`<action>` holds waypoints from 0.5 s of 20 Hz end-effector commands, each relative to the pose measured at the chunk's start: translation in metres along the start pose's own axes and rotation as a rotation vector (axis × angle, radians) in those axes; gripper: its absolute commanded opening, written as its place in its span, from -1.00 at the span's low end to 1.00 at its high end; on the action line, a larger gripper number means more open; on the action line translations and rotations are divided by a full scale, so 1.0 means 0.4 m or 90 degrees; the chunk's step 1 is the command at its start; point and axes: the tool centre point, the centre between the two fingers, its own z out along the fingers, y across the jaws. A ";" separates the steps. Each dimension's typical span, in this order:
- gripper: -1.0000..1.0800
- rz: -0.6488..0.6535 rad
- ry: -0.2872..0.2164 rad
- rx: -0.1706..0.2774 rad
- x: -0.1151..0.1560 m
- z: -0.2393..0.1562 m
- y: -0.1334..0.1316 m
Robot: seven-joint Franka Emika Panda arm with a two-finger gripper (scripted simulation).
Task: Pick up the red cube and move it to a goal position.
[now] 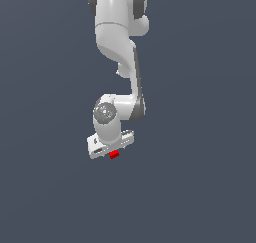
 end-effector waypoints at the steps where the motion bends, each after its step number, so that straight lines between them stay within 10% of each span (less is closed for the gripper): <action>1: 0.92 -0.007 0.001 0.000 0.005 0.007 0.004; 3: 0.92 -0.008 0.001 0.000 0.006 0.009 0.005; 4: -1.00 -0.008 0.001 0.000 0.006 0.009 0.005; 10: -1.00 -0.008 0.001 0.000 0.006 0.009 0.005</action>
